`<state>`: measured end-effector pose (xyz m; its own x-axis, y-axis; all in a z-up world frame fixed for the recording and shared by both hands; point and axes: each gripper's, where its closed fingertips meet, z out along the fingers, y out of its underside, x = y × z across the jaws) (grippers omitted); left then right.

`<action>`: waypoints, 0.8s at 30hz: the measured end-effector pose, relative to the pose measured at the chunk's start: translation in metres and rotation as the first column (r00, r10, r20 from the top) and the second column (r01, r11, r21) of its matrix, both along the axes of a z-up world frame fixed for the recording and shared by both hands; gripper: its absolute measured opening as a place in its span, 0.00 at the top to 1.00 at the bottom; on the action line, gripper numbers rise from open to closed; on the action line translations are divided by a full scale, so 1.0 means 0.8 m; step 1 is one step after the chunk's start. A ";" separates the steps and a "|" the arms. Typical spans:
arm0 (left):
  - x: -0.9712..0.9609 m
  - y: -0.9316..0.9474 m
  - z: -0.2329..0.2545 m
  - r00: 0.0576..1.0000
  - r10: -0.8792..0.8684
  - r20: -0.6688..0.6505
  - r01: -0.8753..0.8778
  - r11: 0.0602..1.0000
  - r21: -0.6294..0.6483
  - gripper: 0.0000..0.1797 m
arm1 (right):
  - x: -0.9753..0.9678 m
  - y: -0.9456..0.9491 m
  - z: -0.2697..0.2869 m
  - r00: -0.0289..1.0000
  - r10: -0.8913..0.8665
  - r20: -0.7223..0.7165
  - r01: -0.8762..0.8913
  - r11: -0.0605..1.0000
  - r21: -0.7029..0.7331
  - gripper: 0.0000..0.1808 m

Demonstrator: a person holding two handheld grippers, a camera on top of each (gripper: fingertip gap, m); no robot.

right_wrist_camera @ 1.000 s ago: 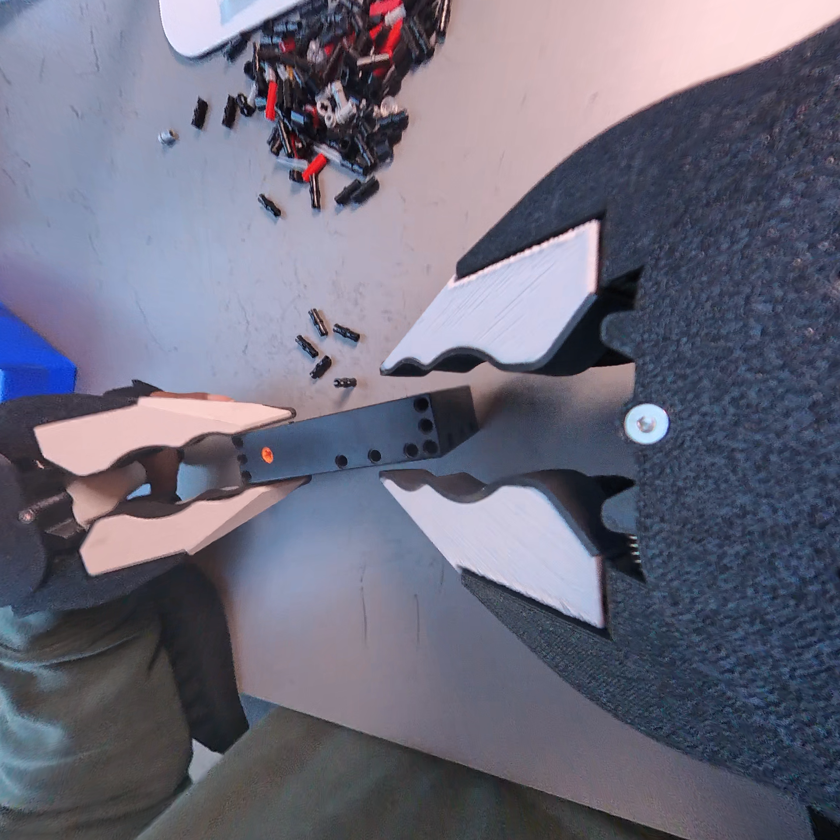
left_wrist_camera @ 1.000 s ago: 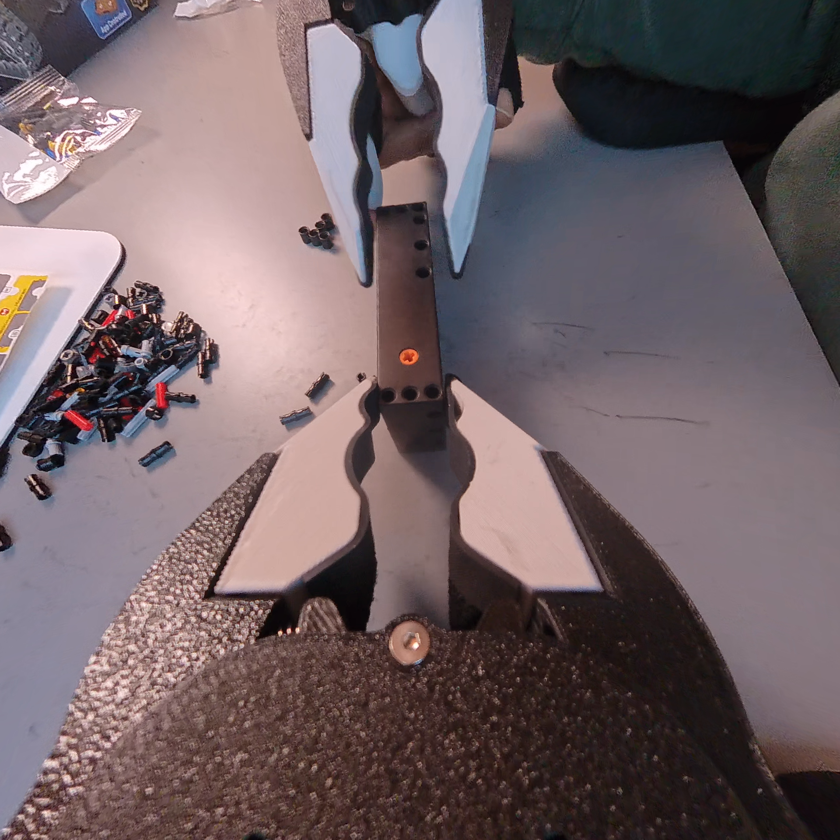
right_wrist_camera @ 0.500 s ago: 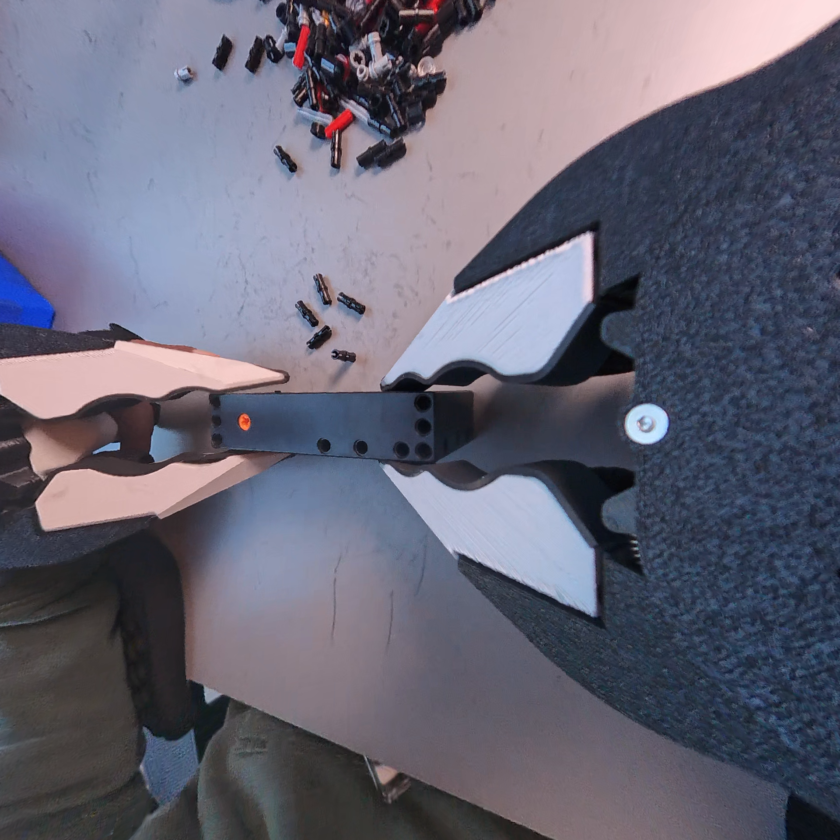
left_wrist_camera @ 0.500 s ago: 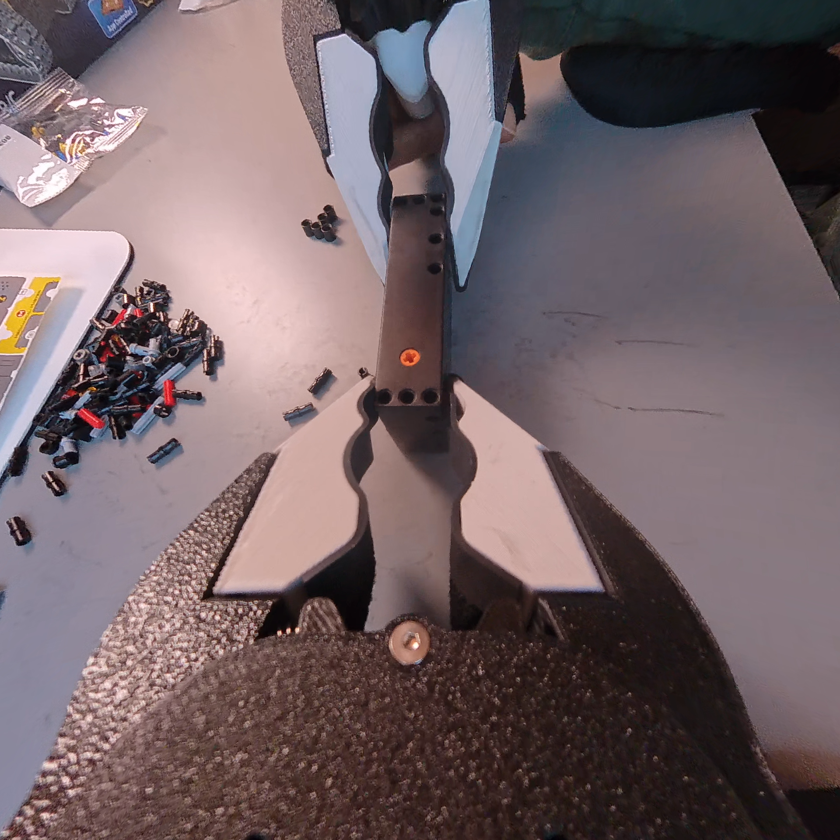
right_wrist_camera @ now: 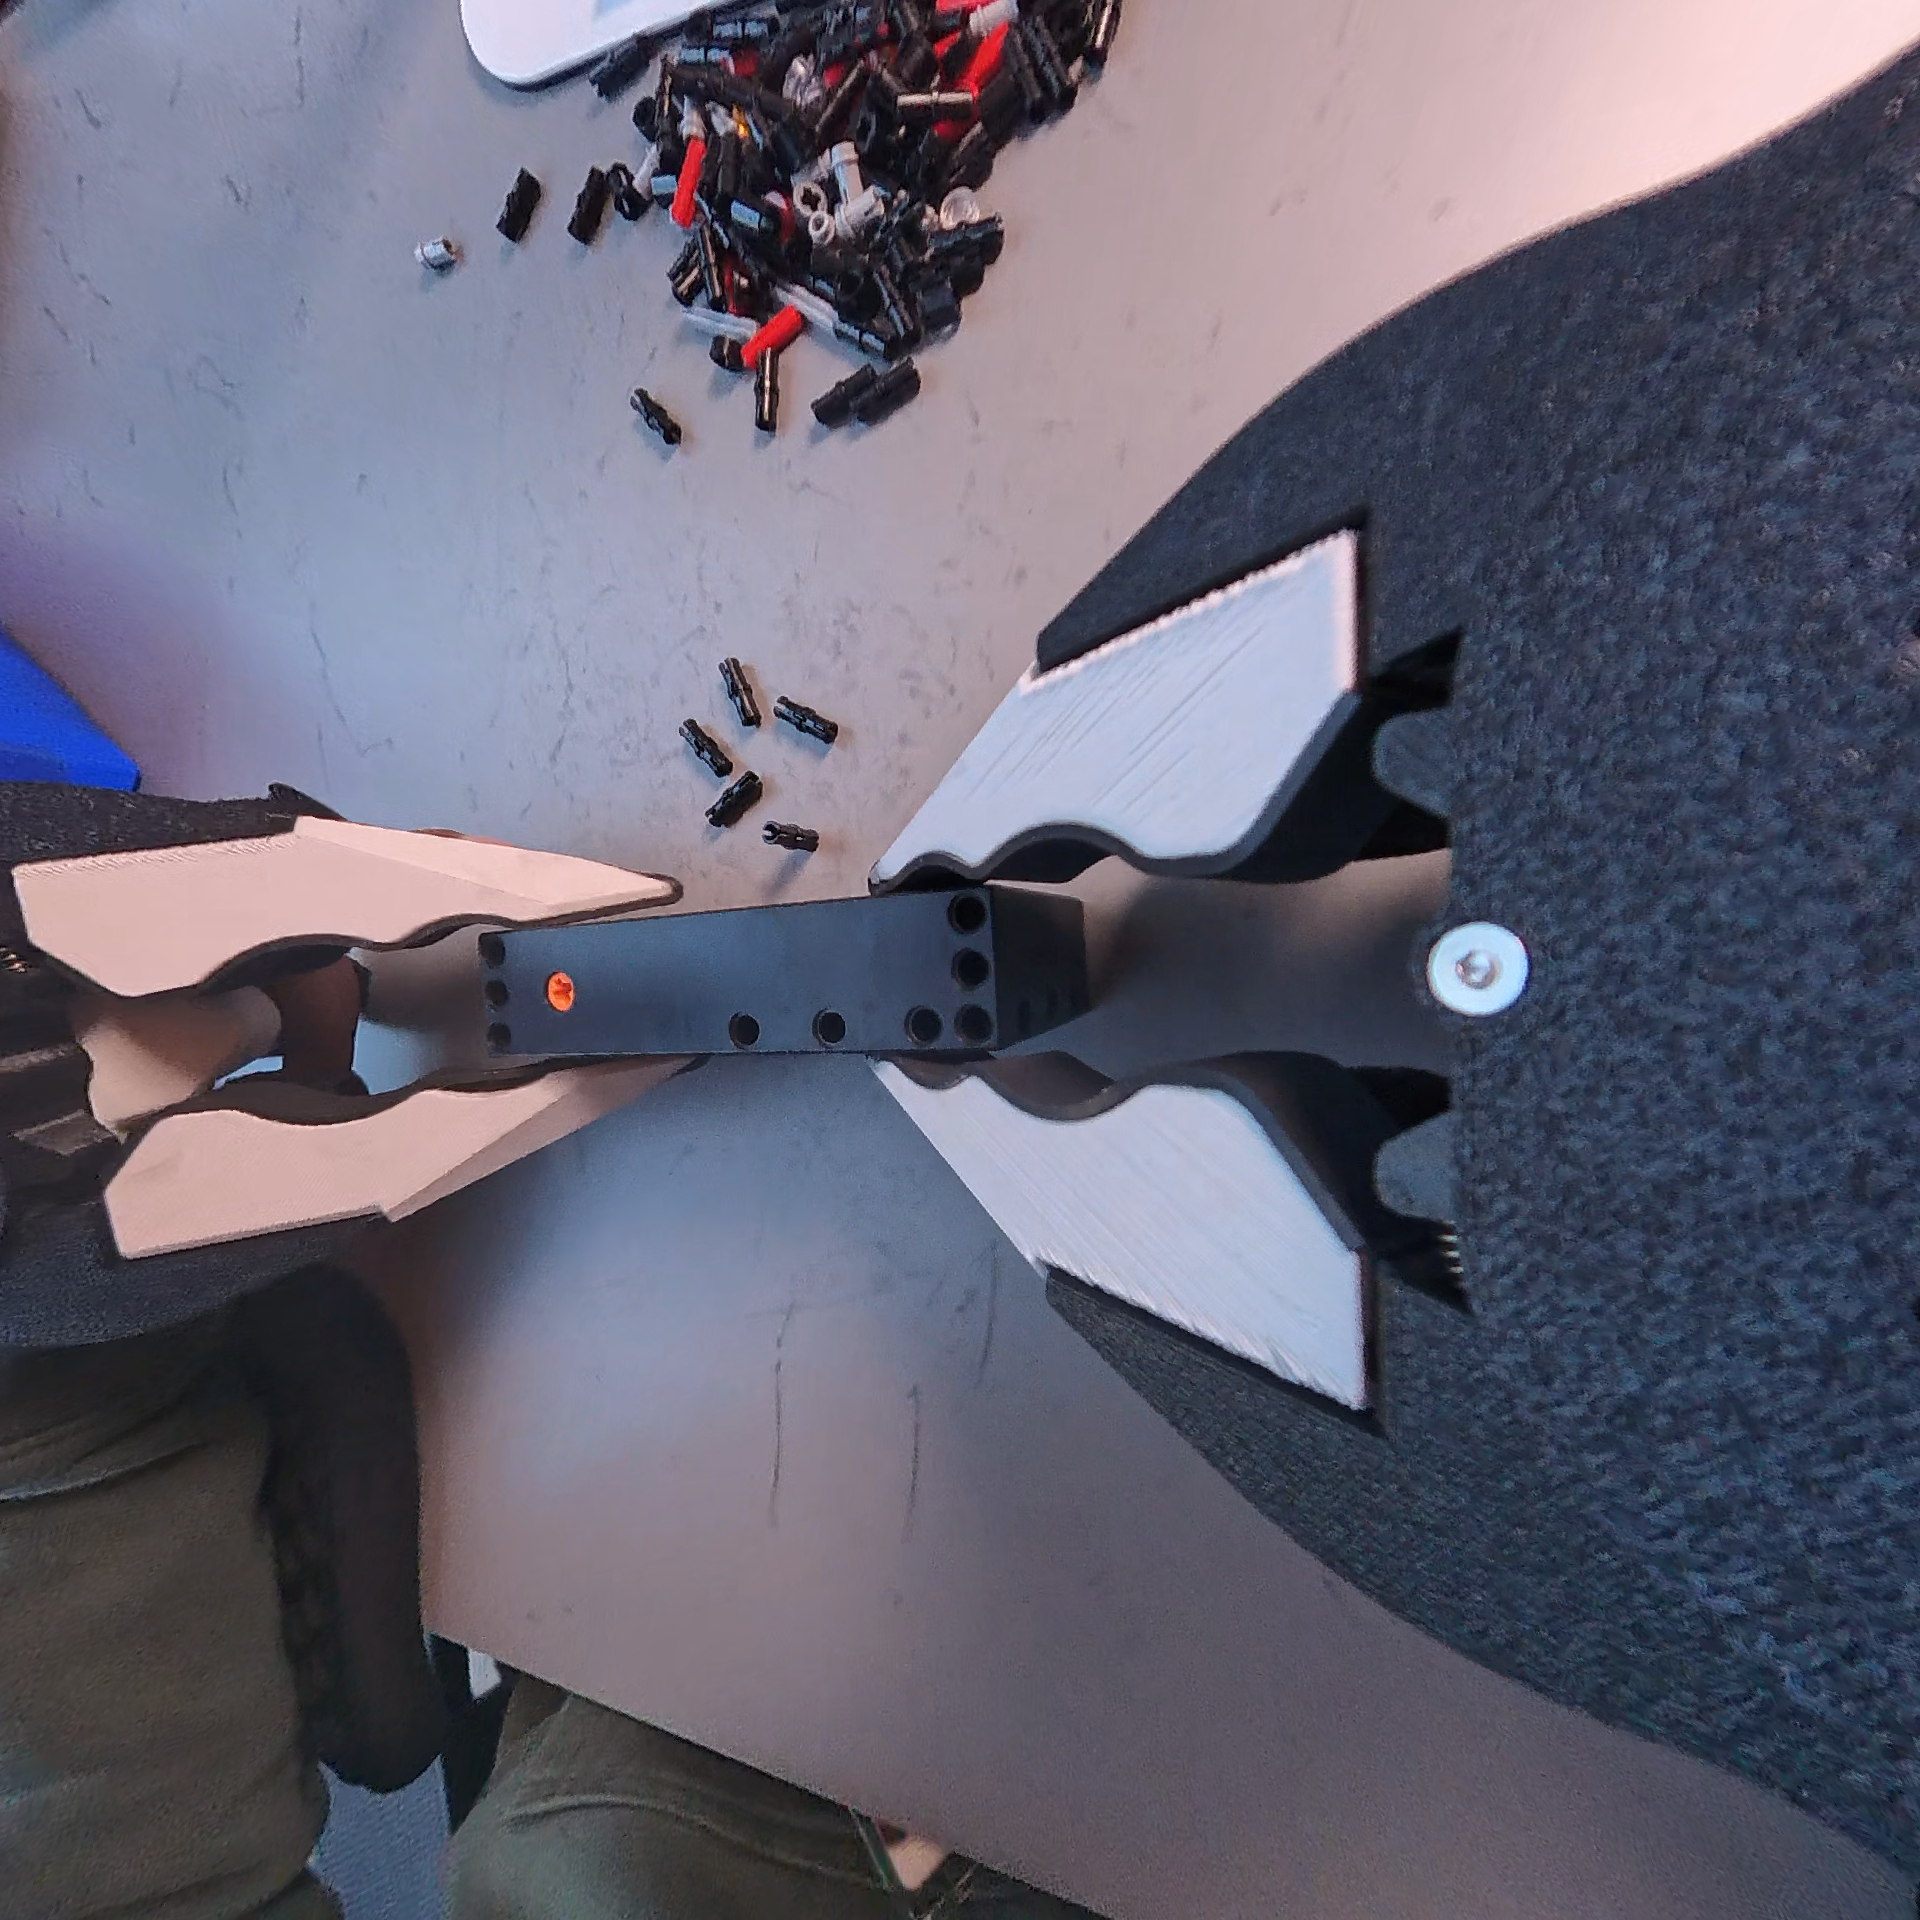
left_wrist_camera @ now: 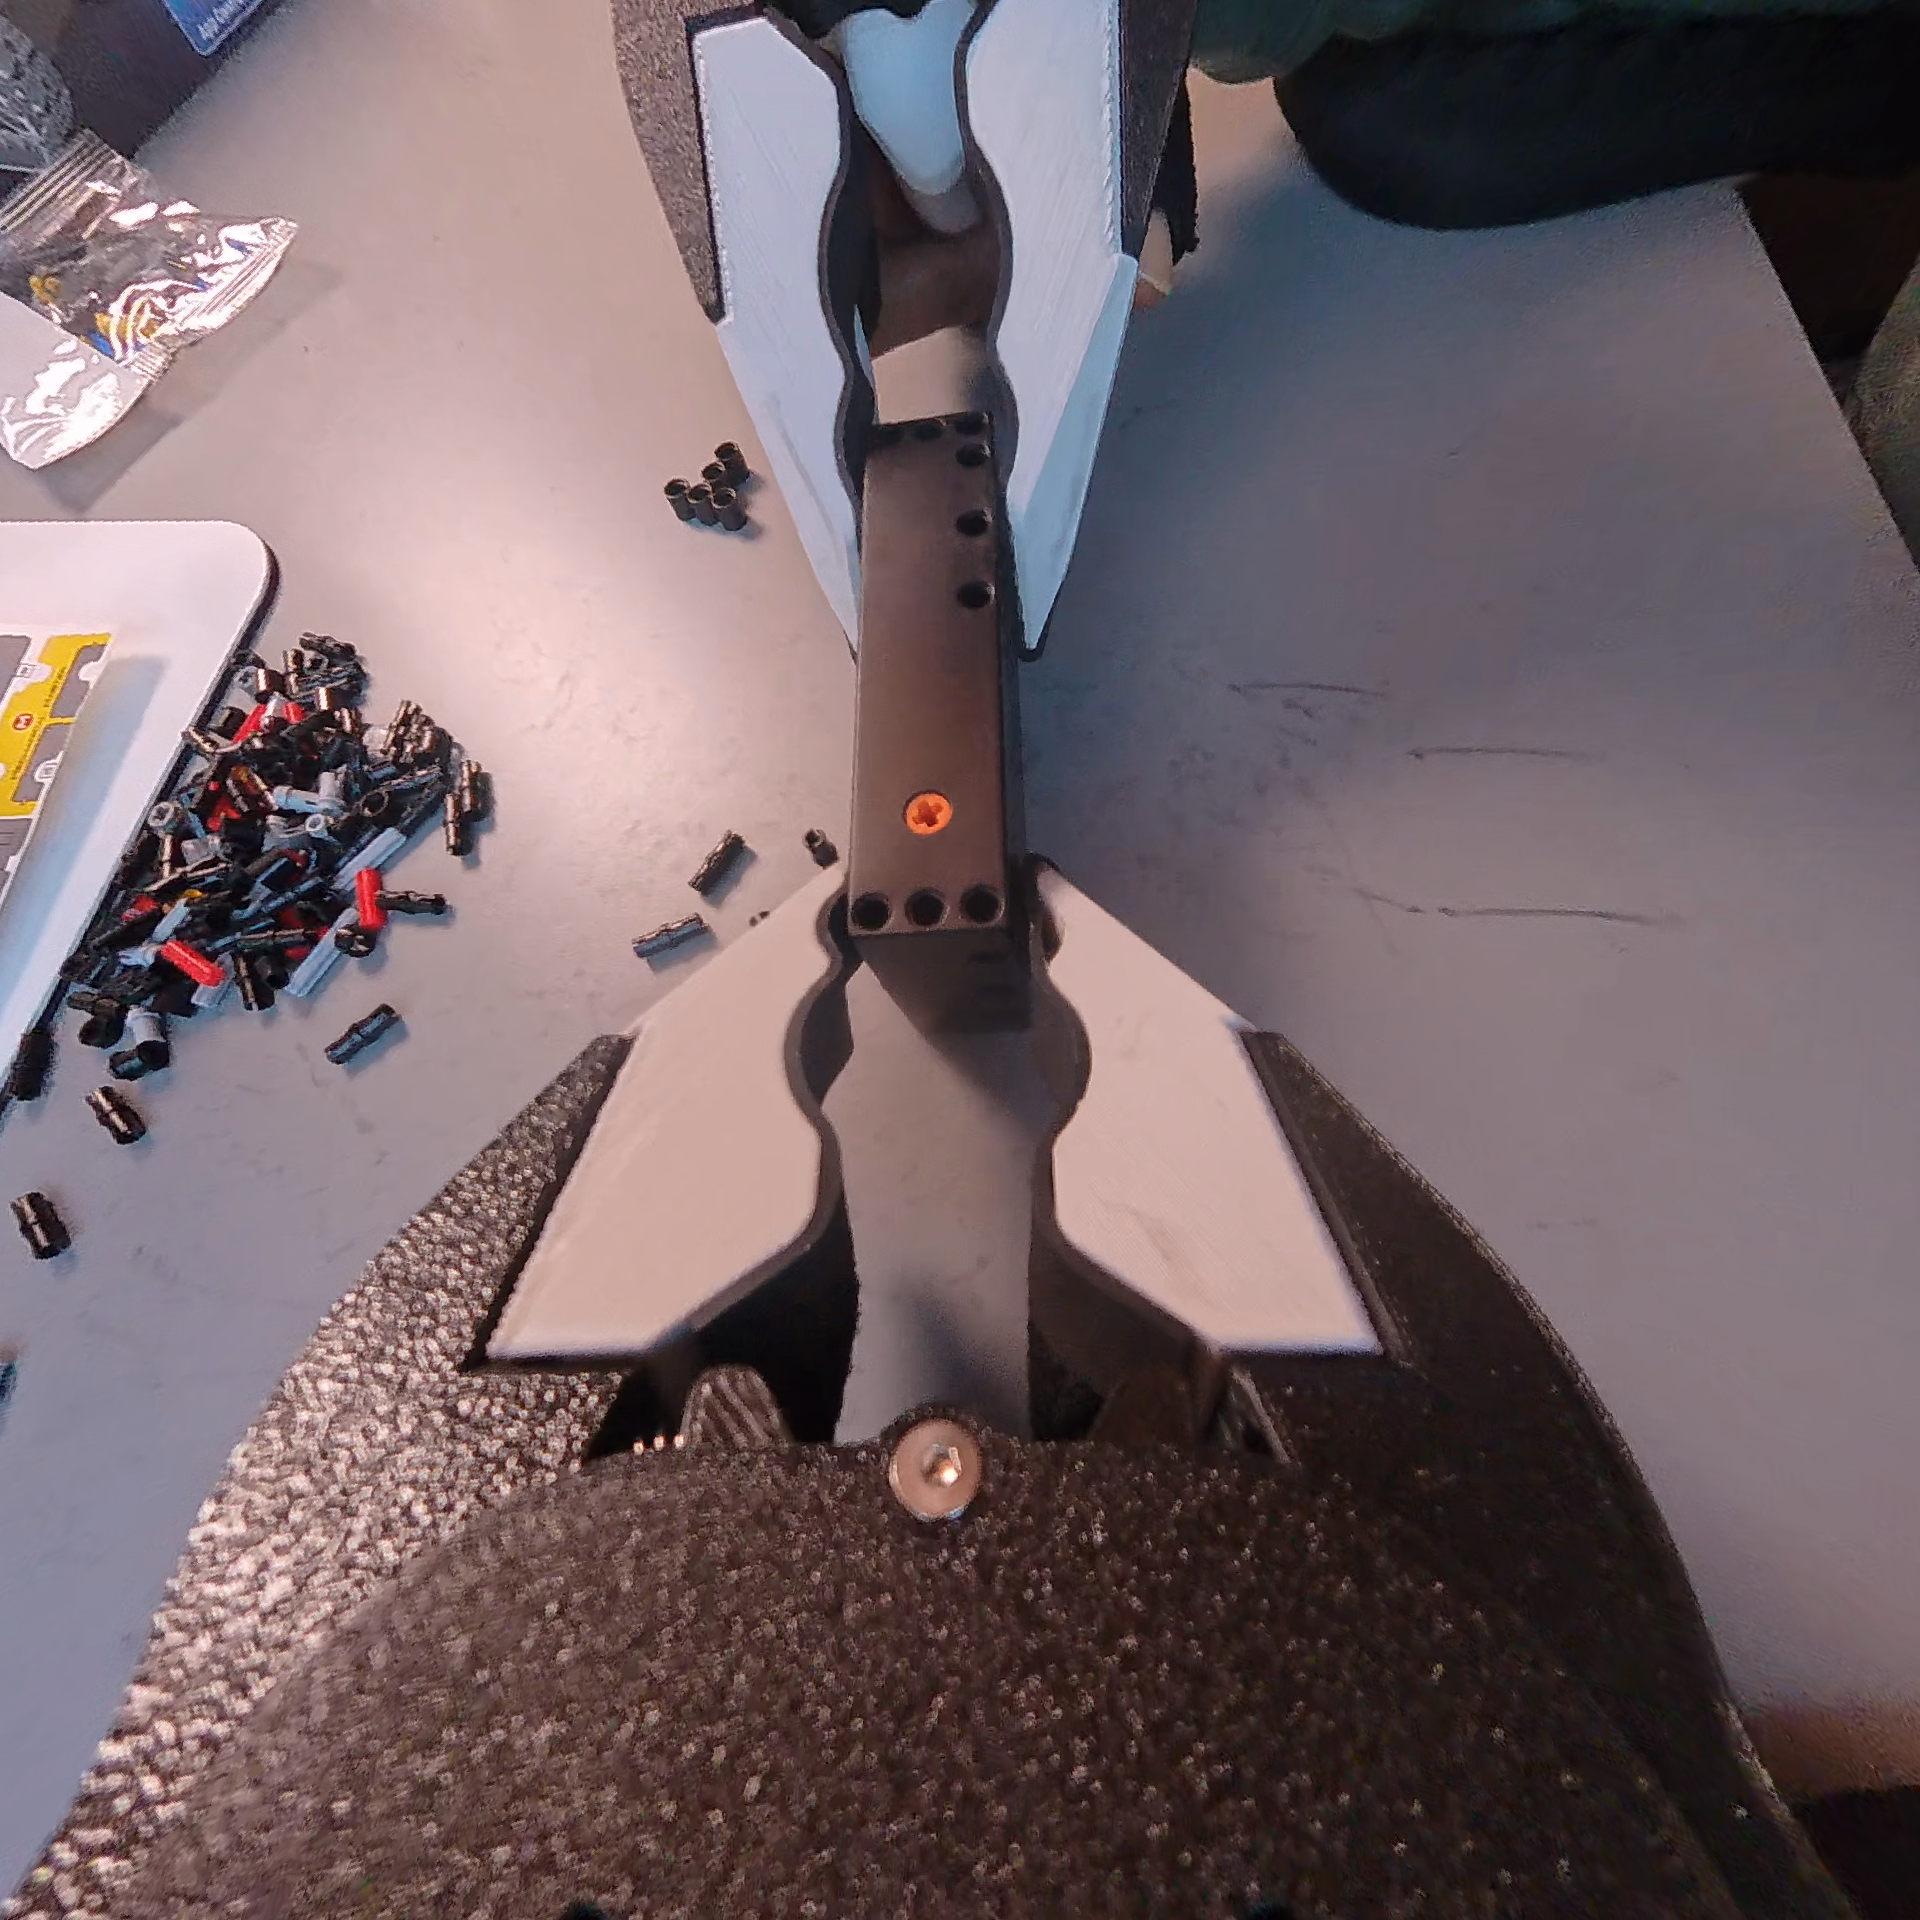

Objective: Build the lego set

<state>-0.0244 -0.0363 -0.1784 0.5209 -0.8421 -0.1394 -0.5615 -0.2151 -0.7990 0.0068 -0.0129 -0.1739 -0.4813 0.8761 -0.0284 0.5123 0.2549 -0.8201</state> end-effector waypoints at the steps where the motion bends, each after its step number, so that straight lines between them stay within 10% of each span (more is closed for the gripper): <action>1: 0.001 0.000 -0.003 1.000 -0.004 -0.017 0.004 1.000 -0.001 0.84 | 0.000 0.000 0.000 1.000 0.003 0.003 -0.003 1.000 -0.002 0.86; 24: -0.003 0.012 -0.001 0.996 0.046 -0.071 -0.039 0.994 0.104 0.82 | -0.002 0.002 0.001 1.000 -0.025 0.004 0.025 1.000 -0.013 0.86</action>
